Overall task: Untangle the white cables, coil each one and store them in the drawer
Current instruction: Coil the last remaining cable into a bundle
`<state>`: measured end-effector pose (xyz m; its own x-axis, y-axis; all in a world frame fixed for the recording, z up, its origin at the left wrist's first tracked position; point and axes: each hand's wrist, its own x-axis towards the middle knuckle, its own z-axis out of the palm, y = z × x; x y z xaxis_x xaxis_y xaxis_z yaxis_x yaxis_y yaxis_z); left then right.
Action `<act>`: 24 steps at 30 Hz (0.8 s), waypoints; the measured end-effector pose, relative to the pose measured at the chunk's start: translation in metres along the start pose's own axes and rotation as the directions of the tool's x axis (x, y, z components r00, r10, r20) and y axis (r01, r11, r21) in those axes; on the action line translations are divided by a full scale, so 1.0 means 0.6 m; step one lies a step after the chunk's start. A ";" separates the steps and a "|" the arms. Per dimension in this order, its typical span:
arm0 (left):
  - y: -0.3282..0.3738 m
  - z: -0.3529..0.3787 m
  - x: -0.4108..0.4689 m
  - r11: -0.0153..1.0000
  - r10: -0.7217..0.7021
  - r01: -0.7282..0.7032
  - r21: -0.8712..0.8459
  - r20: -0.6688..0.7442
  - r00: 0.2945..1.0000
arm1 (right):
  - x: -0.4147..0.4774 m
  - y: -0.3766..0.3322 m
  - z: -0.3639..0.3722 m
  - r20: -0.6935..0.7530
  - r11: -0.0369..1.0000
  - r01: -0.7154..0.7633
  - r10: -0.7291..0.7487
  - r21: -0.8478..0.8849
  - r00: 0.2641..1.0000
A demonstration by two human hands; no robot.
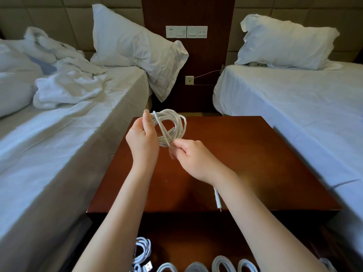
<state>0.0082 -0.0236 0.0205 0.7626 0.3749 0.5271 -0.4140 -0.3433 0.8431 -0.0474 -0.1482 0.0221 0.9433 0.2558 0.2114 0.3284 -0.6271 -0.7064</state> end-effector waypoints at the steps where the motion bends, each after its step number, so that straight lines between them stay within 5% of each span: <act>1: 0.003 0.000 0.000 1.000 0.005 -0.005 -0.021 -0.007 1.000 | 0.002 0.002 0.000 -0.007 0.999 -0.008 0.008 0.034 1.000; 5: 0.019 -0.007 0.004 0.981 -0.052 0.047 -0.191 -0.021 0.998 | 0.009 0.015 -0.008 -0.020 0.987 -0.036 0.040 0.153 0.999; 8: 0.027 -0.012 0.008 0.937 -0.143 0.169 -0.306 0.106 0.984 | 0.005 0.038 -0.011 0.012 0.980 -0.059 0.058 0.190 0.998; 17: 0.027 0.002 0.002 0.855 -0.298 0.444 -0.269 0.446 0.844 | 0.006 0.076 -0.021 -0.166 0.954 0.072 -0.024 0.292 0.986; 24: 0.041 -0.015 -0.007 0.948 -0.076 0.267 -0.174 0.688 0.721 | 0.007 0.093 -0.035 0.059 0.953 -0.075 0.060 0.292 0.996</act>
<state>-0.0095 -0.0257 0.0402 0.9238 -0.2963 0.2426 -0.2757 -0.0751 0.9583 -0.0240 -0.1975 -0.0019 0.9568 0.2609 0.1284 0.2286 -0.4018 -0.8867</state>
